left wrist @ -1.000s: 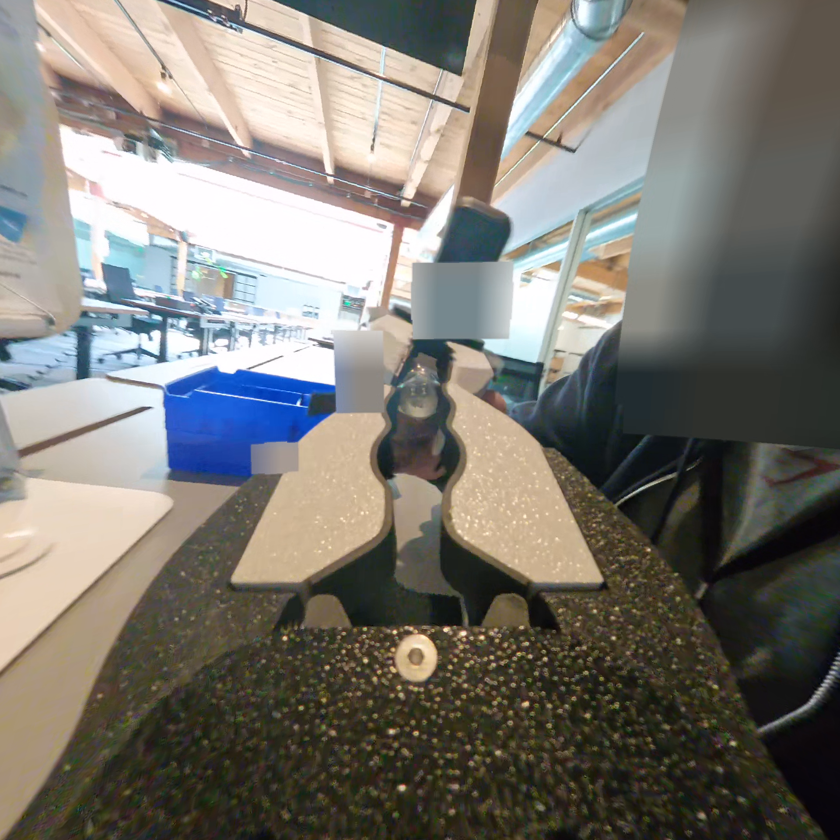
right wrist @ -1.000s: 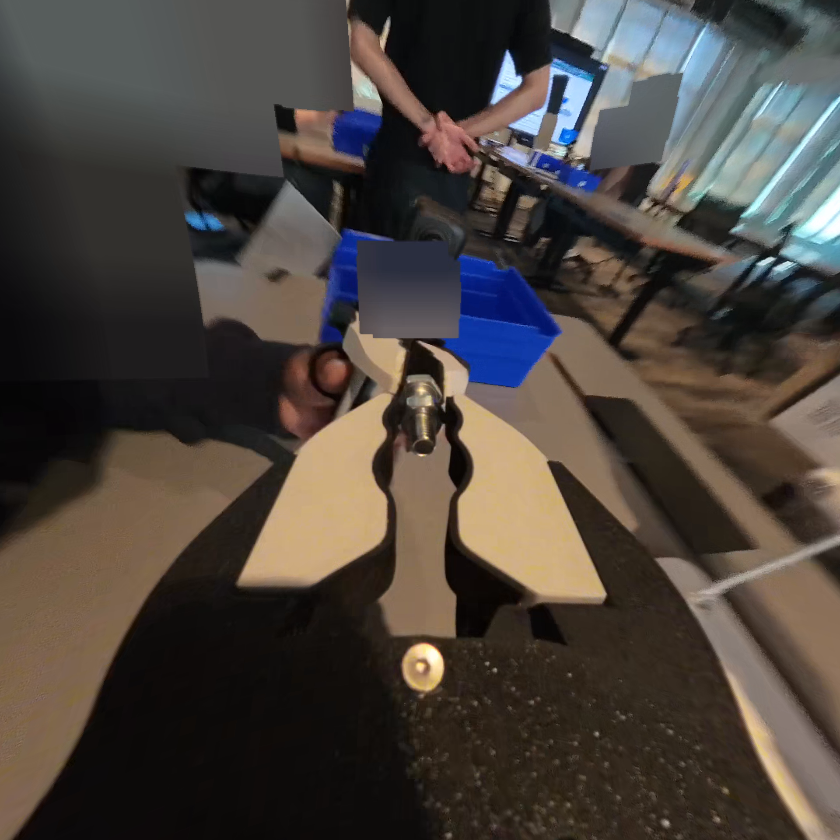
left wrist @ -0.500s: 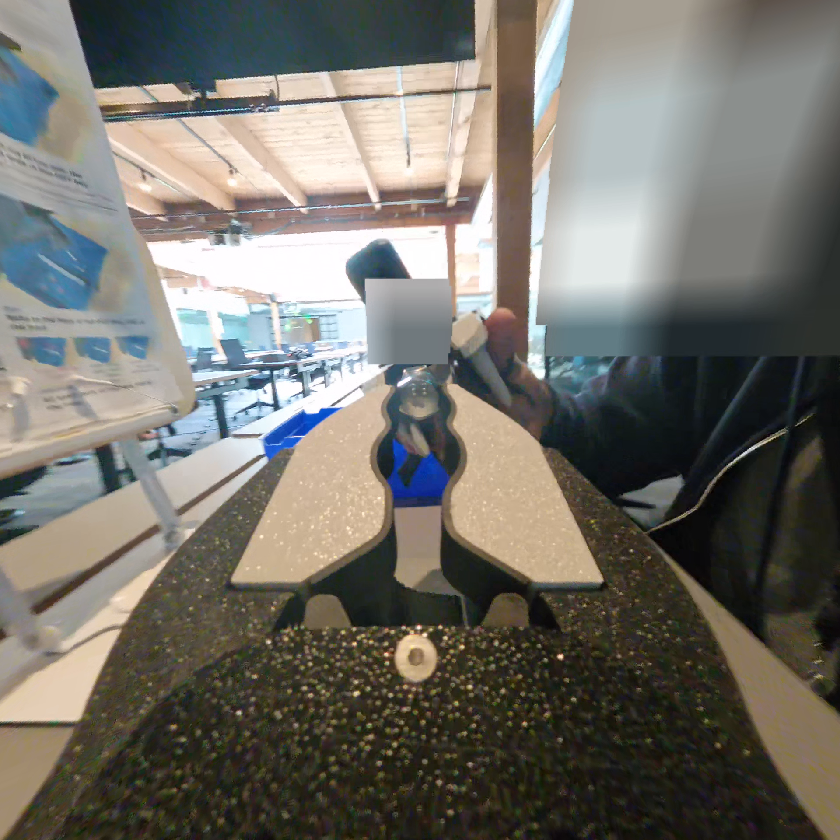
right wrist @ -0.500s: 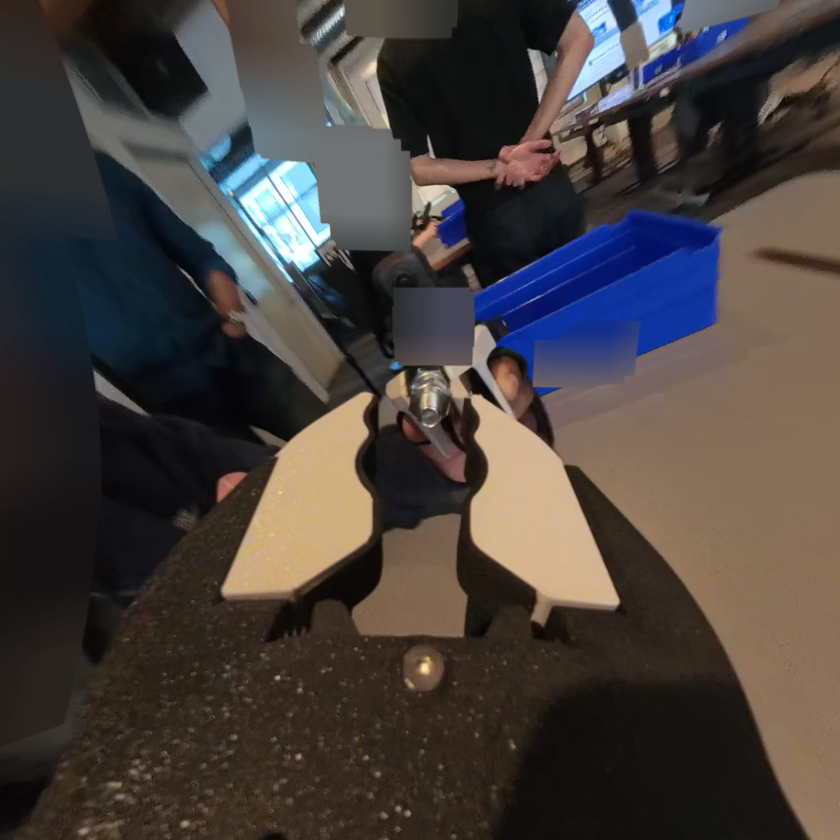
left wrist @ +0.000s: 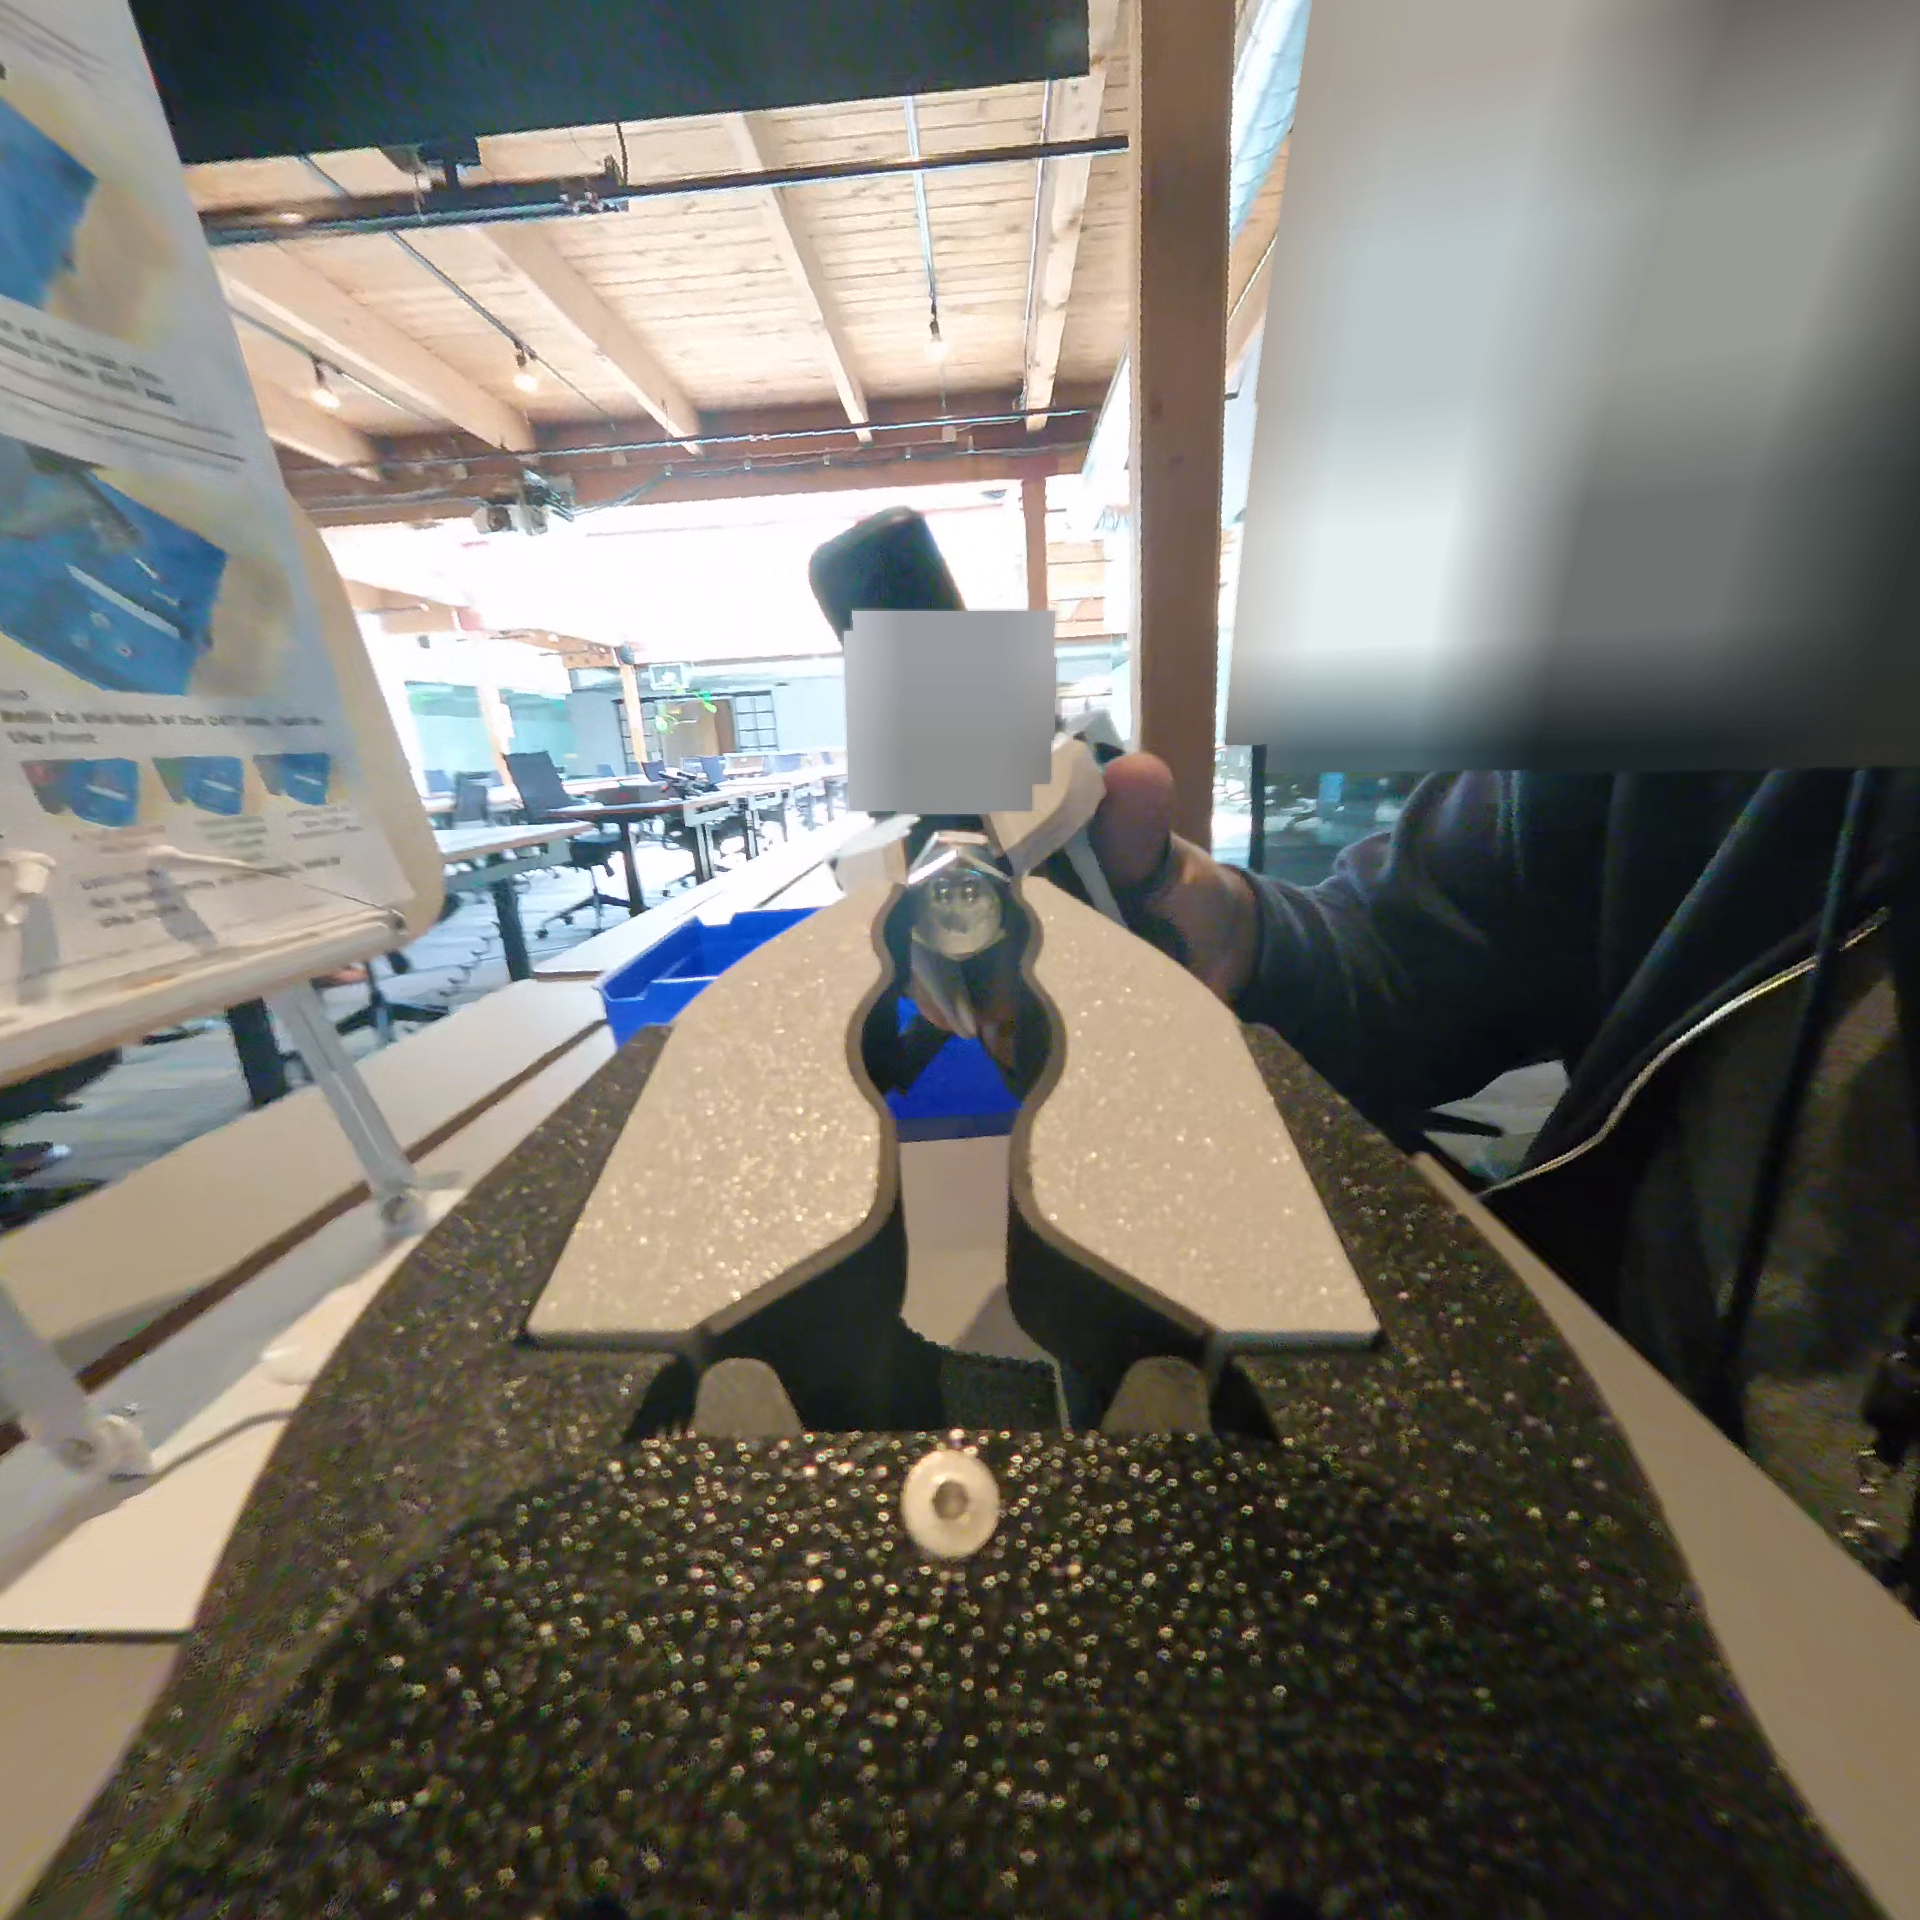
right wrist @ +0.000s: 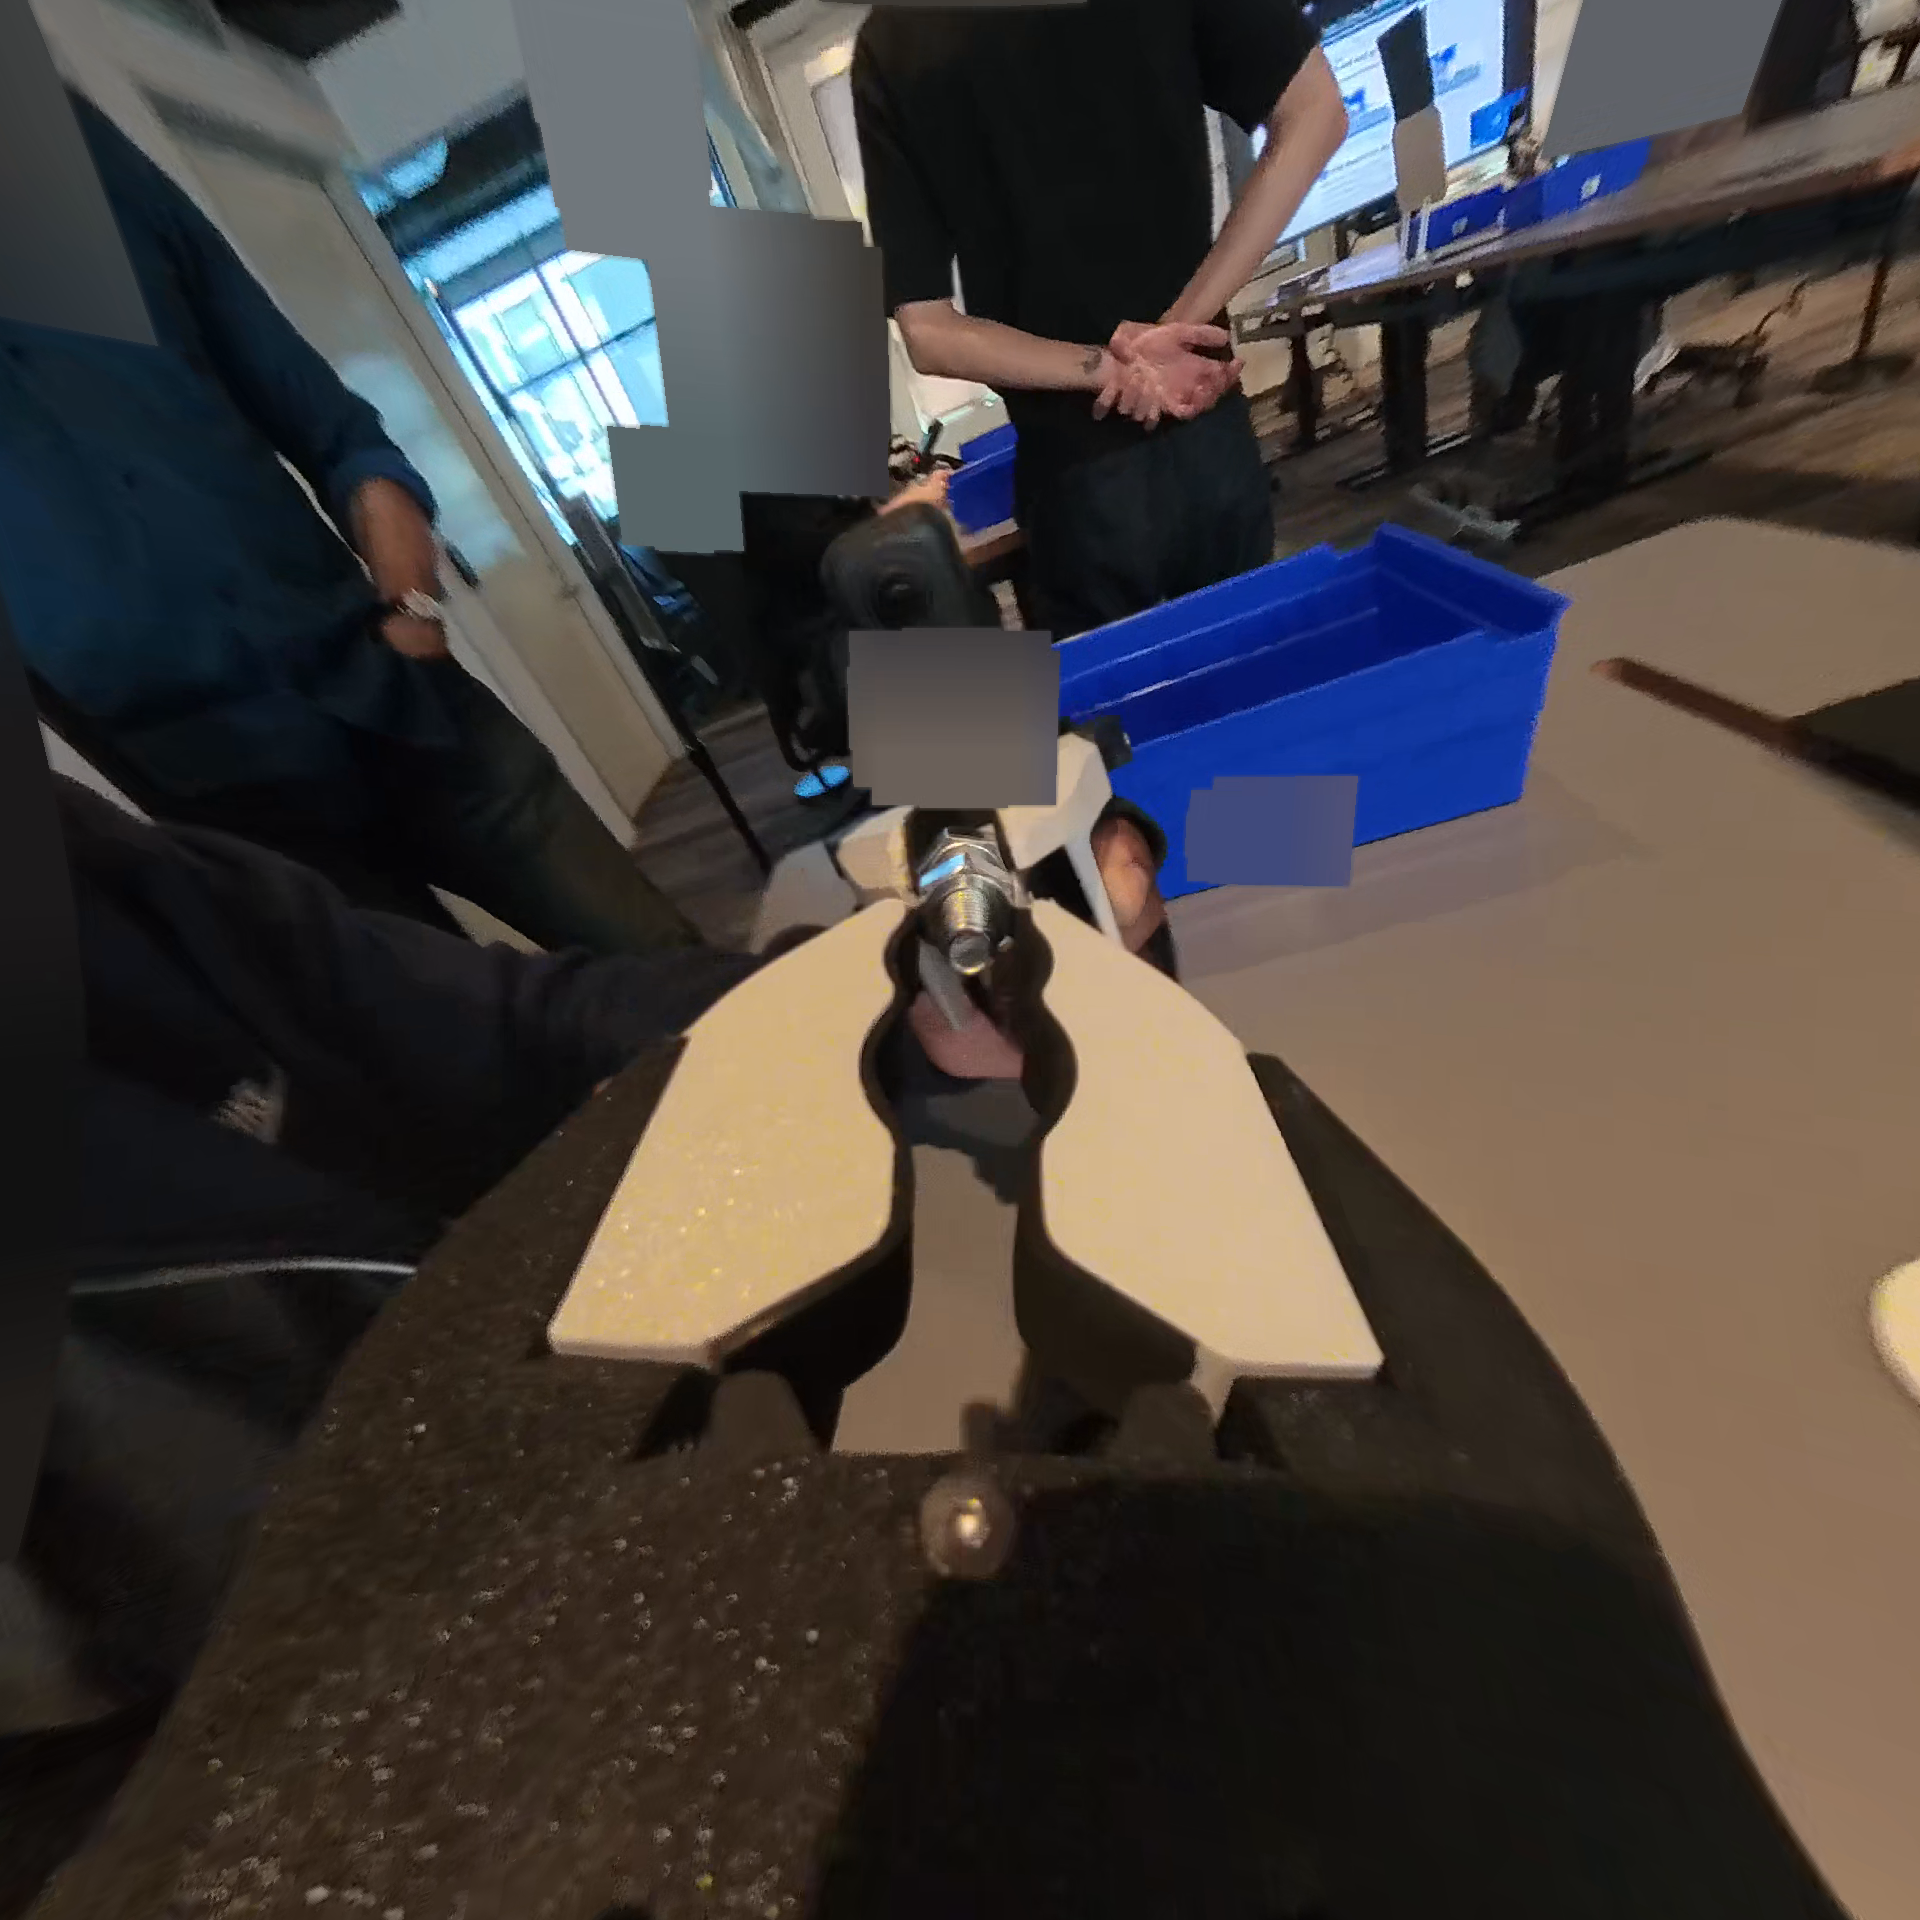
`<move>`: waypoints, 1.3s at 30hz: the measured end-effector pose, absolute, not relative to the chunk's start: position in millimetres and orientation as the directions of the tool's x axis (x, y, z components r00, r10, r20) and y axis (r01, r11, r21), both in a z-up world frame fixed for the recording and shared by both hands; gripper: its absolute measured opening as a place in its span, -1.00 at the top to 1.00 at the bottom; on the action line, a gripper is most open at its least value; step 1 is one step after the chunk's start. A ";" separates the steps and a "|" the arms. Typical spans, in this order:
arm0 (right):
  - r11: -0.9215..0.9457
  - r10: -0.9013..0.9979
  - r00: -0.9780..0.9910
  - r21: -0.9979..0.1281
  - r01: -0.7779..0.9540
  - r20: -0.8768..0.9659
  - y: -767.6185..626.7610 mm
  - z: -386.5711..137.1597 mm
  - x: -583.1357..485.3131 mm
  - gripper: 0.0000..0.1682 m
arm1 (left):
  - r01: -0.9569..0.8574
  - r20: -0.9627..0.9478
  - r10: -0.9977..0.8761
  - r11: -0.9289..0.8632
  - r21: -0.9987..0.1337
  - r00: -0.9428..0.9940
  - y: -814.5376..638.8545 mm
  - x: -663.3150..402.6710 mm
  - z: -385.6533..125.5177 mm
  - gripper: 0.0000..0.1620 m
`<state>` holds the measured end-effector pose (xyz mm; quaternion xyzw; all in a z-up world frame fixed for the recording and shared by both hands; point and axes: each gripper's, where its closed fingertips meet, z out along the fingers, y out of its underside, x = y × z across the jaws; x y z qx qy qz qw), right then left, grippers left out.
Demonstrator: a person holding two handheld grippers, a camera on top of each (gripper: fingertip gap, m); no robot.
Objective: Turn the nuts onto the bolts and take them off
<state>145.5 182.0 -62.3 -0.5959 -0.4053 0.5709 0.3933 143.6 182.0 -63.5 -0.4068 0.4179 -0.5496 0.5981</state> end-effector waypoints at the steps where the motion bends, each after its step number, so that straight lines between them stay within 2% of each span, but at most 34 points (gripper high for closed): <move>1: -0.306 0.952 0.037 -0.951 0.048 -0.304 182.4 -62.9 145.5 0.81 | 0.320 -0.023 -0.999 0.030 -0.947 0.024 182.5 143.7 -64.3 0.80; 6: 0.078 0.989 0.109 -0.984 0.160 0.096 182.8 -67.6 145.3 0.81 | 0.341 0.148 -0.980 -0.185 -0.922 -0.131 183.2 143.4 -67.8 0.80; 9: 0.373 0.892 0.156 -0.886 0.276 0.425 185.0 -71.2 147.1 0.81 | 0.341 0.224 -0.955 -0.281 -0.897 -0.197 184.2 144.4 -70.3 0.80; 11: 0.460 0.825 0.189 -0.828 0.322 0.532 185.9 -70.4 147.9 0.79 | 0.351 0.211 -0.961 -0.263 -0.899 -0.178 185.6 144.4 -71.0 0.80; 13: 0.403 0.861 0.206 -0.871 0.282 0.465 183.5 -66.0 145.8 0.62 | 0.372 0.166 -0.976 -0.207 -0.905 -0.139 185.6 142.0 -67.0 0.80; 17: 0.015 0.986 0.165 -0.994 0.110 0.033 184.0 -58.5 144.4 0.49 | 0.351 0.031 -0.999 -0.033 -0.936 -0.009 185.1 140.6 -63.8 0.80; 20: -0.294 0.955 0.051 -0.956 0.017 -0.293 182.7 -55.9 144.9 0.50 | 0.339 -0.039 -0.998 0.050 -0.940 0.040 183.1 141.1 -62.7 0.80; 25: -0.504 0.864 -0.022 -0.864 -0.005 -0.504 183.1 -62.1 144.1 0.59 | 0.316 -0.102 -0.991 0.123 -0.941 0.081 181.4 141.6 -62.8 0.80; 32: -0.598 0.799 -0.069 -0.801 0.021 -0.598 178.2 -68.1 142.2 0.77 | 0.226 -0.190 -0.975 0.212 -0.951 0.114 178.7 149.0 -70.3 0.80; 35: -0.531 0.845 -0.044 -0.846 0.037 -0.533 178.8 -68.5 142.3 0.77 | 0.236 -0.161 -0.982 0.181 -0.955 0.100 179.7 149.1 -70.8 0.80; 39: -0.325 0.946 0.028 -0.941 0.095 -0.324 180.9 -71.1 142.7 0.78 | 0.262 -0.049 -0.998 0.054 -0.964 0.028 181.4 149.7 -72.4 0.80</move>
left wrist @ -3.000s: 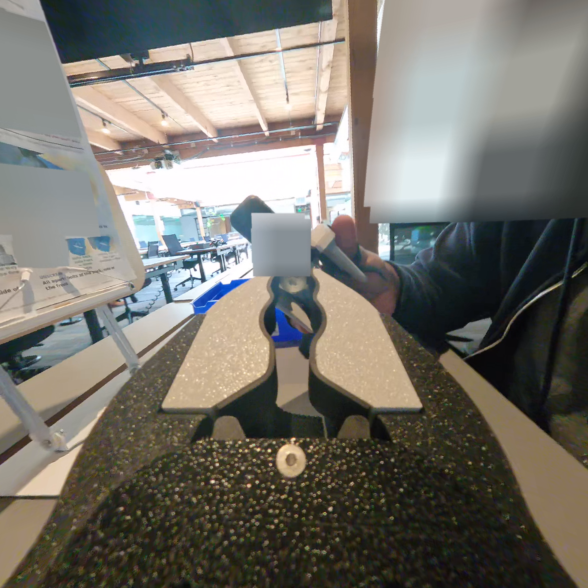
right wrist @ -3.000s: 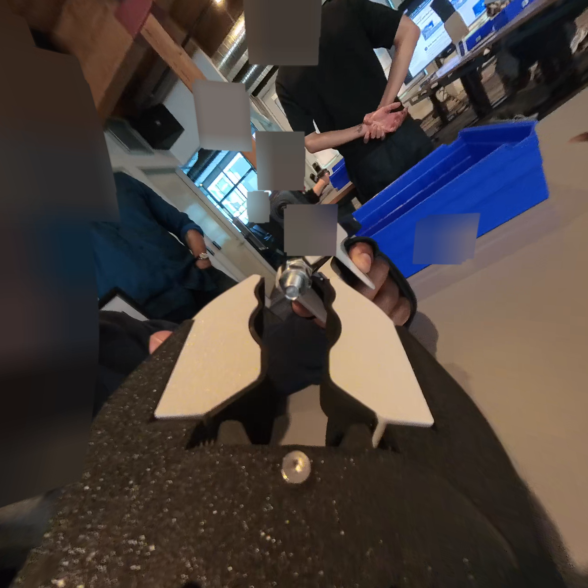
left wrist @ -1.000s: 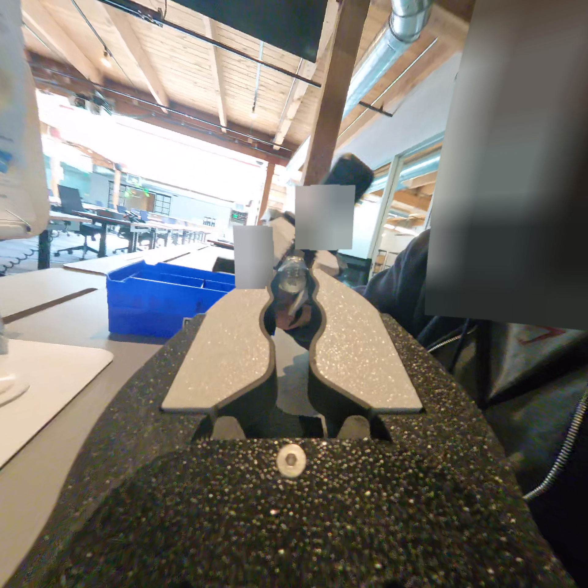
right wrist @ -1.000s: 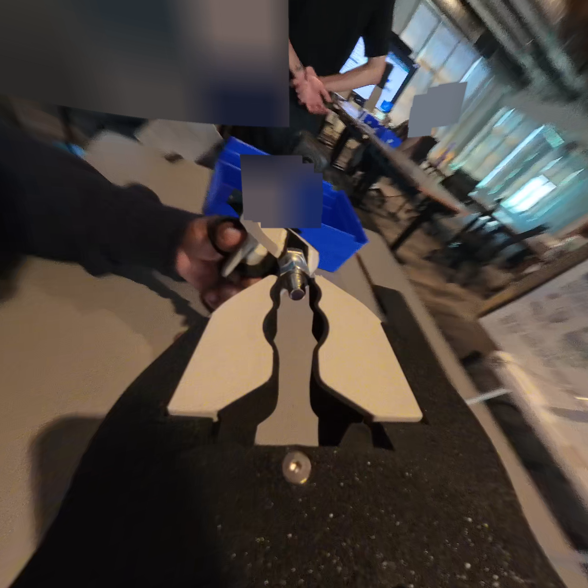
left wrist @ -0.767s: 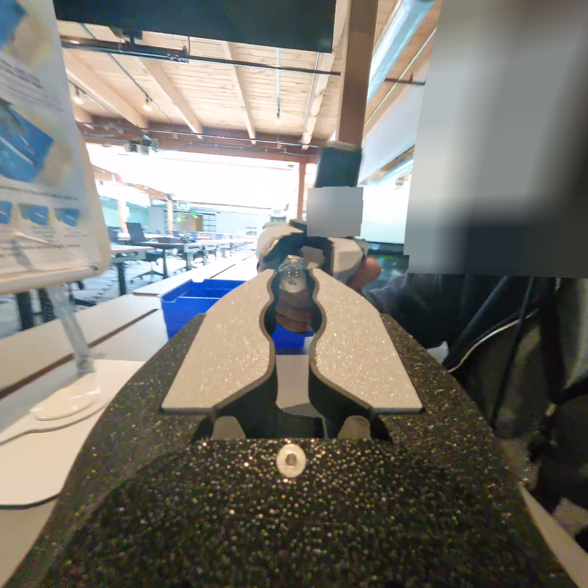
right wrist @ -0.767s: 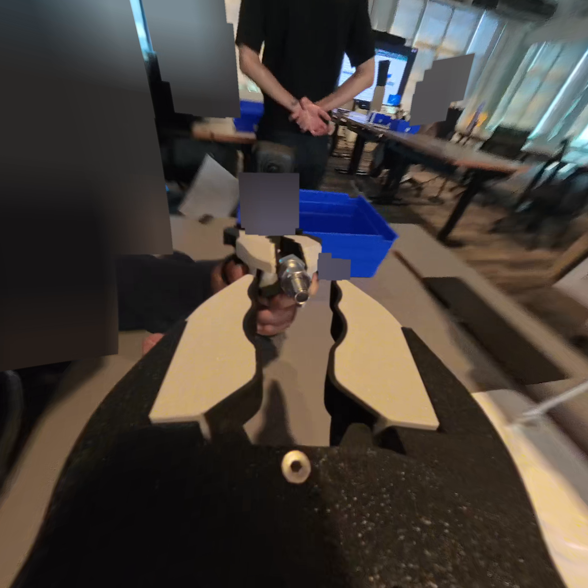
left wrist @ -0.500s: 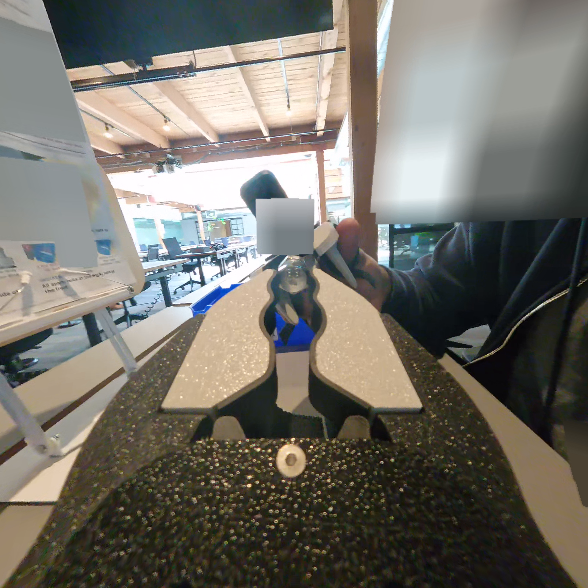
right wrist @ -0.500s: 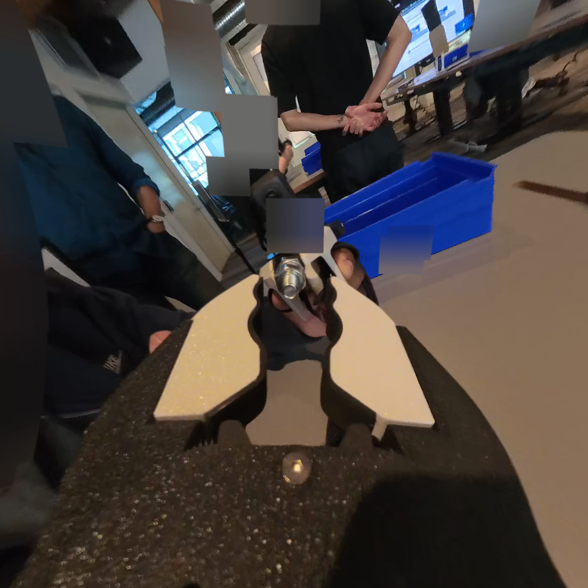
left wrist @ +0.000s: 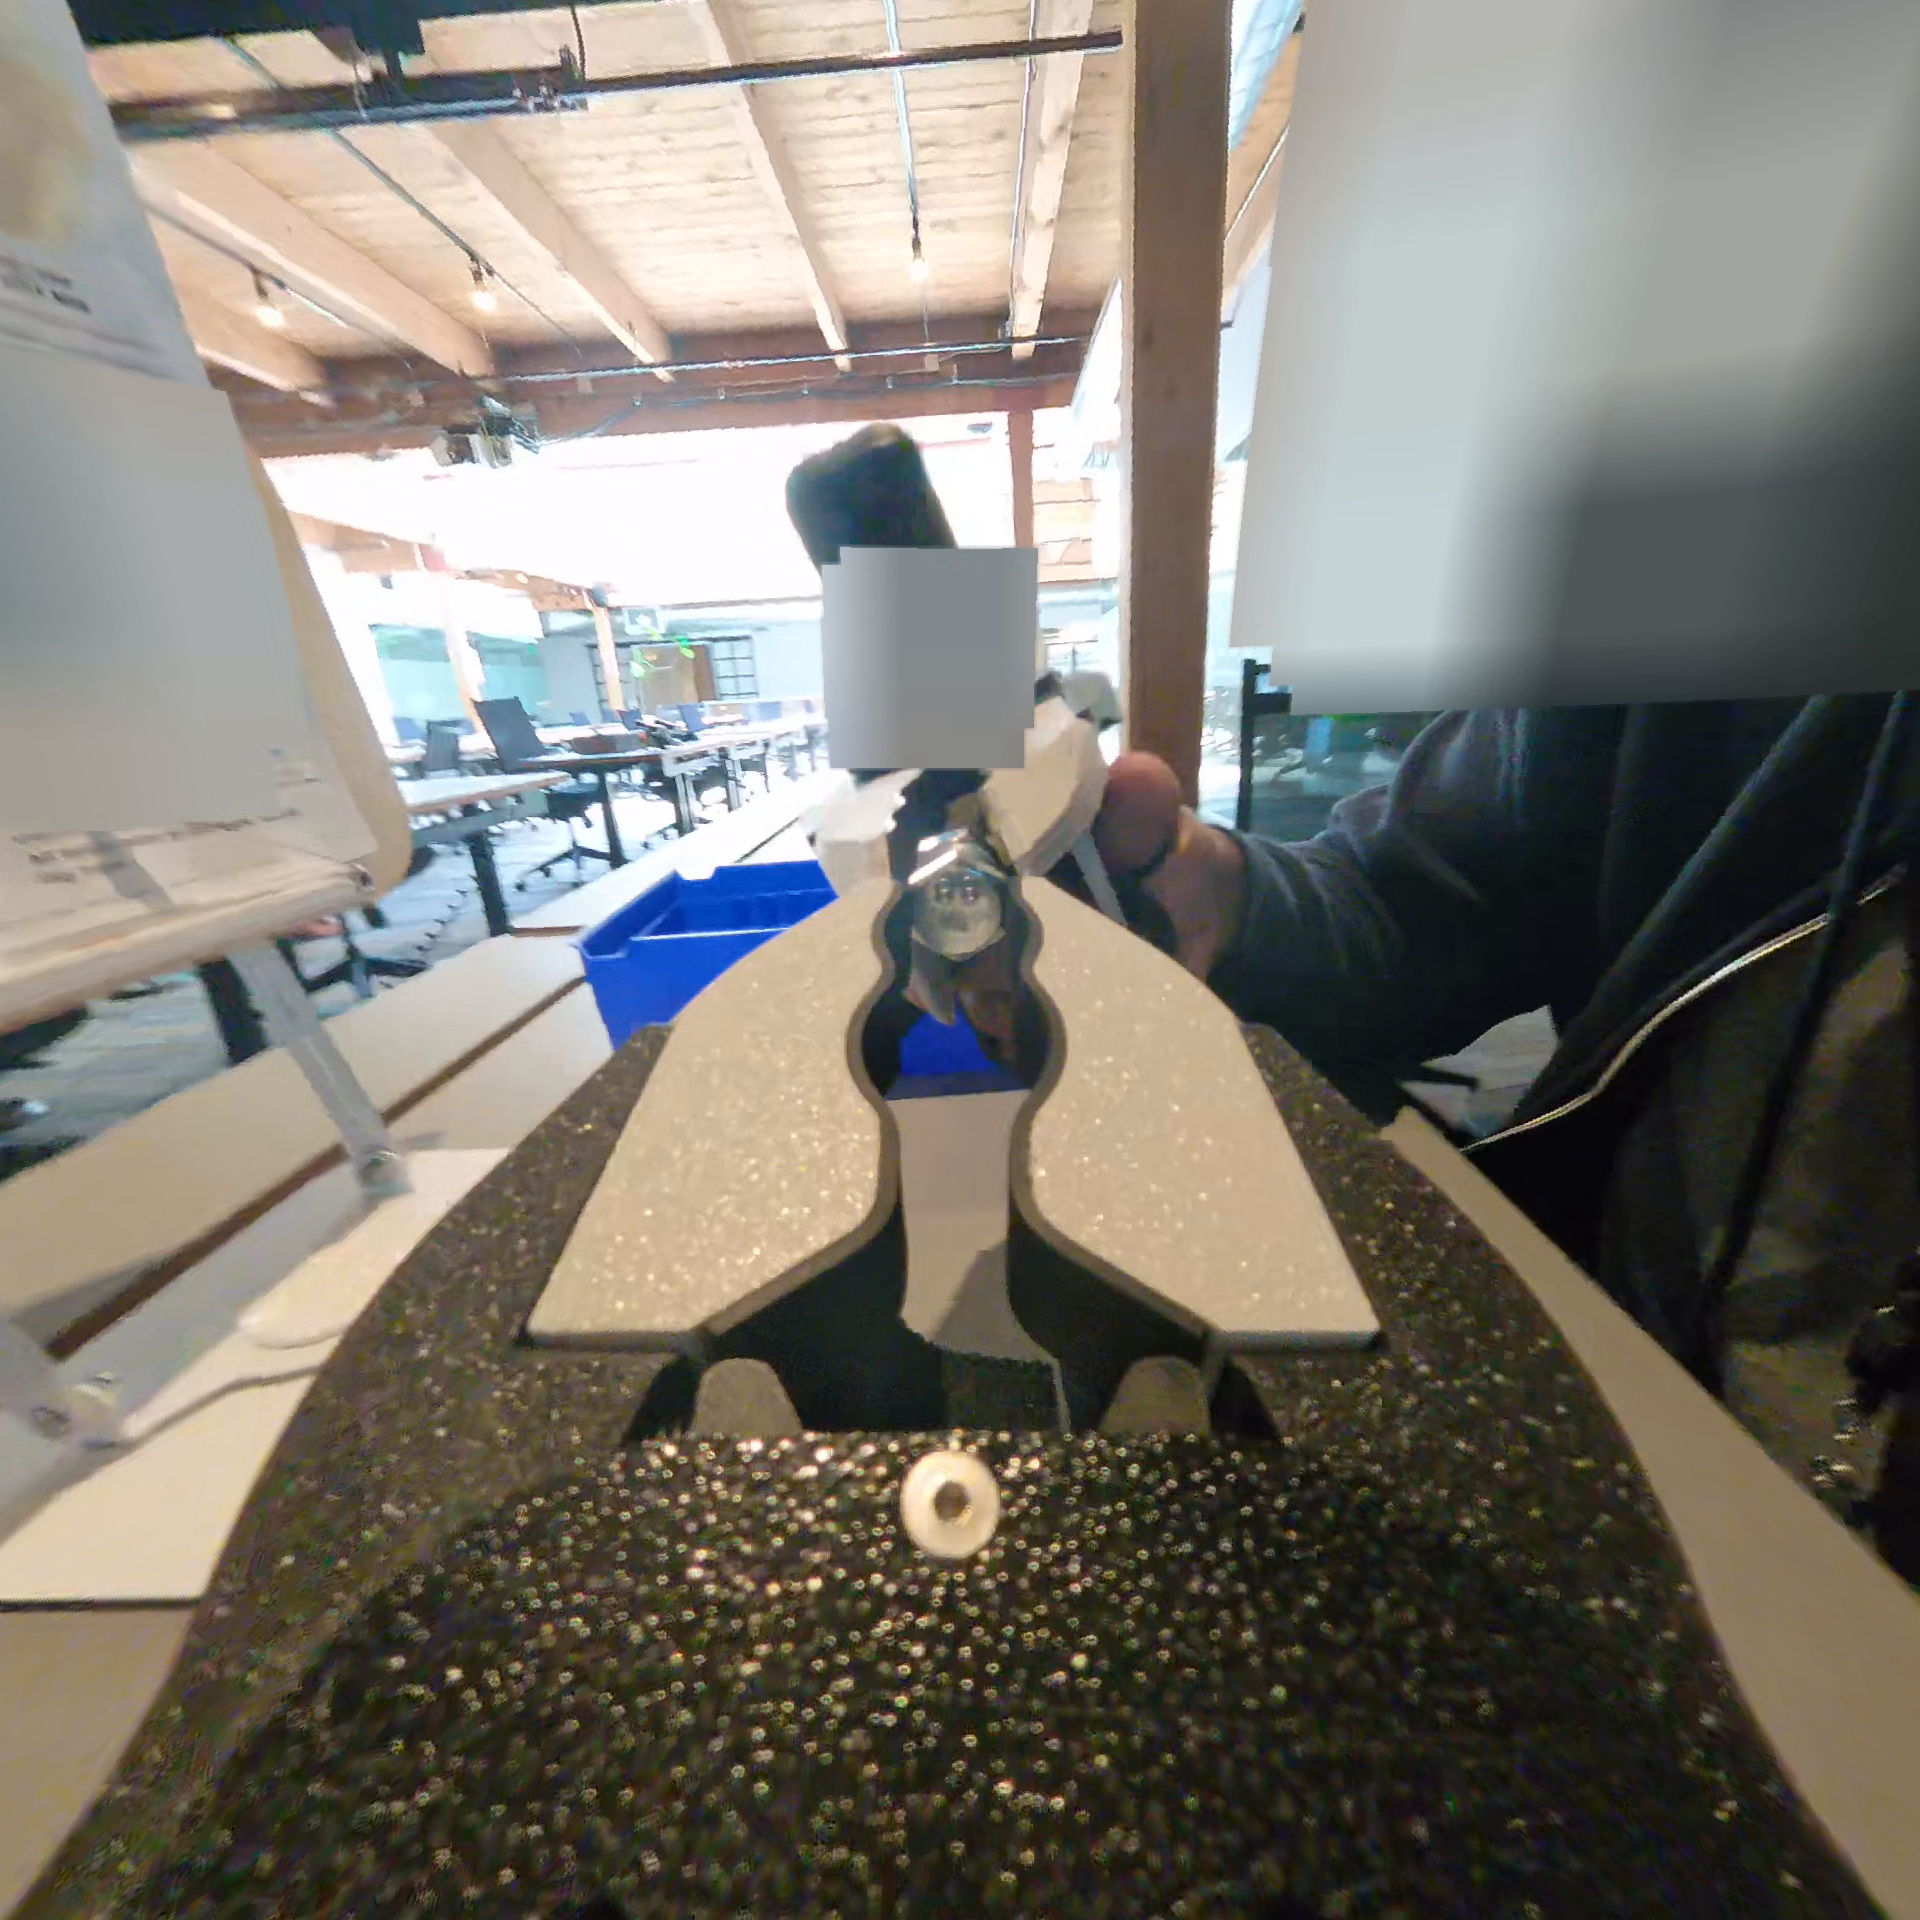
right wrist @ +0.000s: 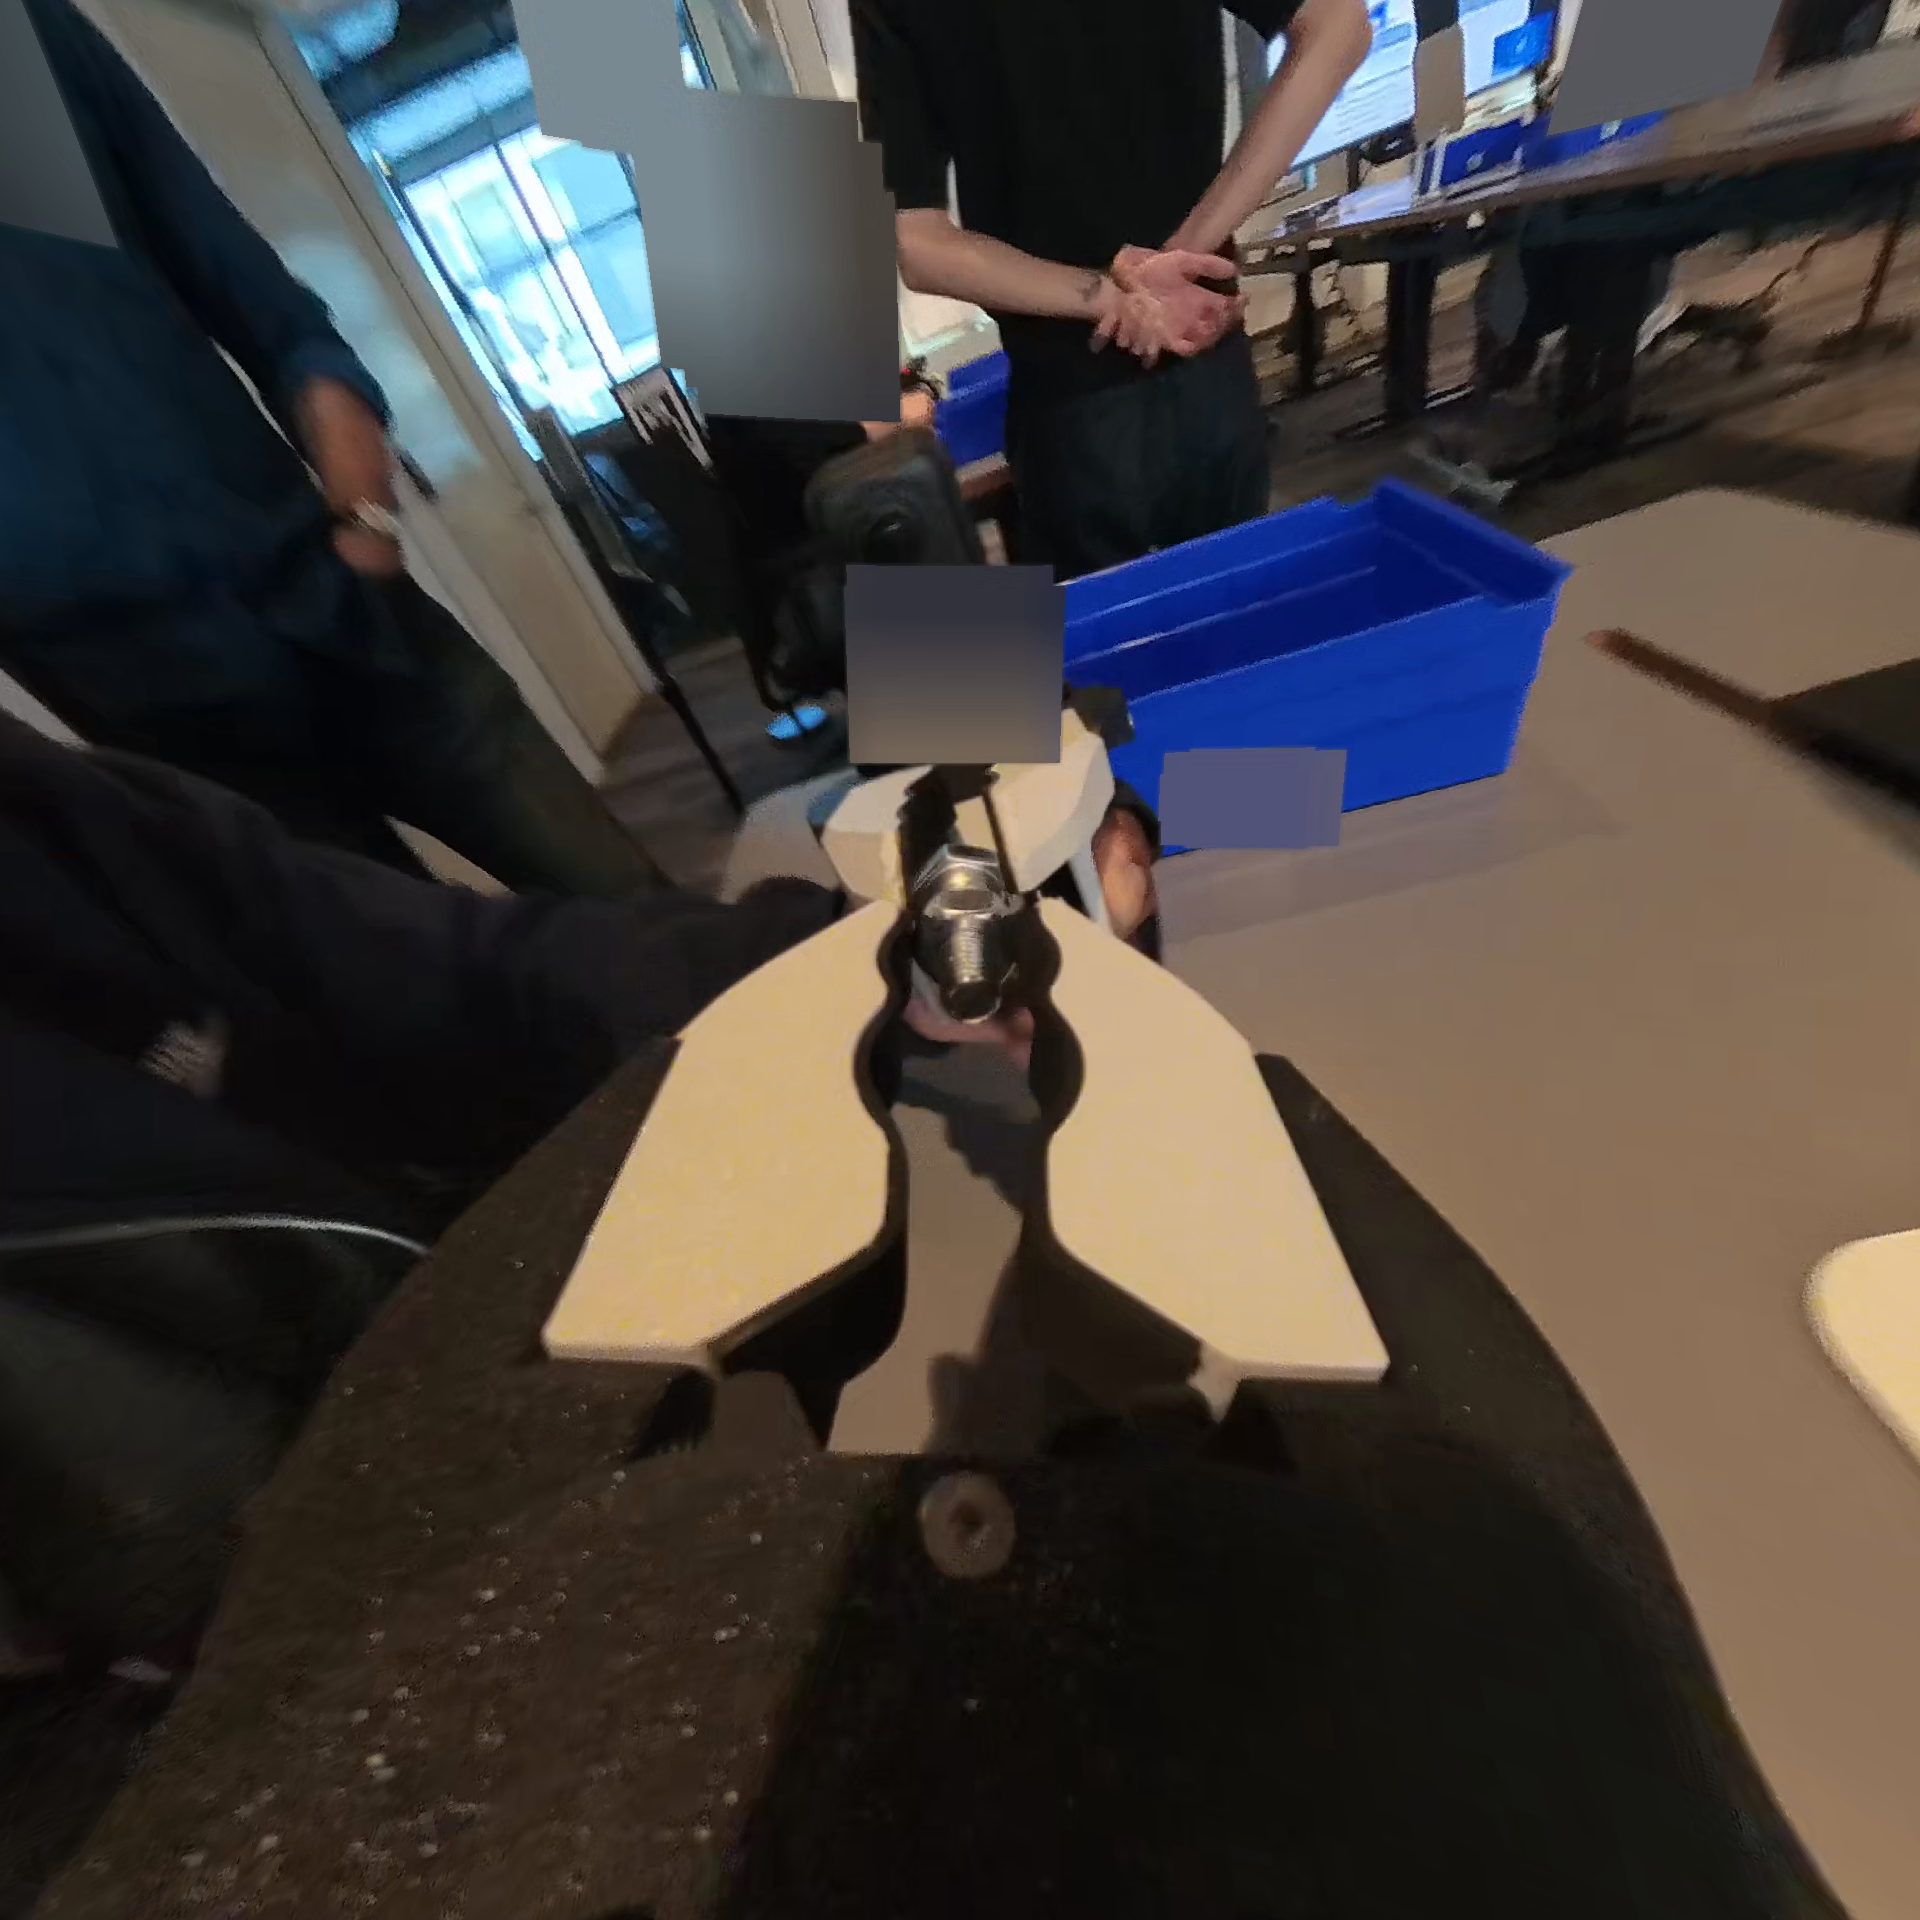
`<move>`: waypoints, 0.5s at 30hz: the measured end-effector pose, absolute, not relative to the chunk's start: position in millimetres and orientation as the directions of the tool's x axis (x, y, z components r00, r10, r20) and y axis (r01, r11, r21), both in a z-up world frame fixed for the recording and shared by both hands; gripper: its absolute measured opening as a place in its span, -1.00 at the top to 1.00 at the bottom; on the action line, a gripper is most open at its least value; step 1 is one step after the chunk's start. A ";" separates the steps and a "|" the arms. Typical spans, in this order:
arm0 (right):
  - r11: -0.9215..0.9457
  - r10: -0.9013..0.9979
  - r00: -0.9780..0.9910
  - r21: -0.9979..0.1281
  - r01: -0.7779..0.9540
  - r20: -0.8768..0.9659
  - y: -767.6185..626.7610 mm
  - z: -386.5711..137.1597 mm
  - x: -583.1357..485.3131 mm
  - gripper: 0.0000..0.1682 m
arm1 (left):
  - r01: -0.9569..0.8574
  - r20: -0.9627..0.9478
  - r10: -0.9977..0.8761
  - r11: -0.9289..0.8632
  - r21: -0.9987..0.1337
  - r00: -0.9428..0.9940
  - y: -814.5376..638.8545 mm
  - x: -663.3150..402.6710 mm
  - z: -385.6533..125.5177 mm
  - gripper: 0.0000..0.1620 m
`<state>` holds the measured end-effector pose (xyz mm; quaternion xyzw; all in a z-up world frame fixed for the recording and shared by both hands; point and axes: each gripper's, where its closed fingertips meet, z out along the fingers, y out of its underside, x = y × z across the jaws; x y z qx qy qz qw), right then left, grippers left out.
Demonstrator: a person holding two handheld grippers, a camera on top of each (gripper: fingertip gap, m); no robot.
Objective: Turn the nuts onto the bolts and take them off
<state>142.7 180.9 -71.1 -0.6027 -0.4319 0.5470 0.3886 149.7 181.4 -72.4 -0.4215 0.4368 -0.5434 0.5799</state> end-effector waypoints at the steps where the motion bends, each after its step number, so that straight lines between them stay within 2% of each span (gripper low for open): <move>1: -0.257 0.966 0.047 -0.960 0.112 -0.253 181.8 -71.6 142.8 0.78 | 0.274 -0.015 -1.000 0.017 -0.962 0.008 182.1 149.7 -72.6 0.80; 5: 0.121 0.982 0.116 -0.972 0.203 0.147 184.4 -73.9 143.9 0.78 | 0.315 0.145 -0.983 -0.174 -0.933 -0.113 183.2 150.7 -74.1 0.80; 8: 0.431 0.853 0.167 -0.847 0.311 0.495 187.0 -76.5 145.8 0.77 | 0.329 0.208 -0.964 -0.253 -0.910 -0.168 184.1 151.6 -76.1 0.80; 9: 0.488 0.809 0.179 -0.809 0.329 0.560 186.2 -75.7 145.7 0.76 | 0.336 0.203 -0.964 -0.251 -0.908 -0.171 183.6 151.5 -75.8 0.80; 11: 0.453 0.841 0.171 -0.841 0.295 0.513 180.3 -73.6 142.3 0.61 | 0.351 0.175 -0.972 -0.221 -0.910 -0.157 182.6 149.7 -72.7 0.80; 13: 0.244 0.947 0.158 -0.946 0.216 0.280 179.1 -69.6 139.5 0.43 | 0.366 0.132 -0.984 -0.167 -0.916 -0.118 183.3 145.9 -69.0 0.80; 15: -0.002 0.993 0.115 -0.994 0.112 0.011 180.1 -62.5 141.2 0.43 | 0.373 0.081 -0.994 -0.104 -0.922 -0.077 183.1 142.1 -65.9 0.80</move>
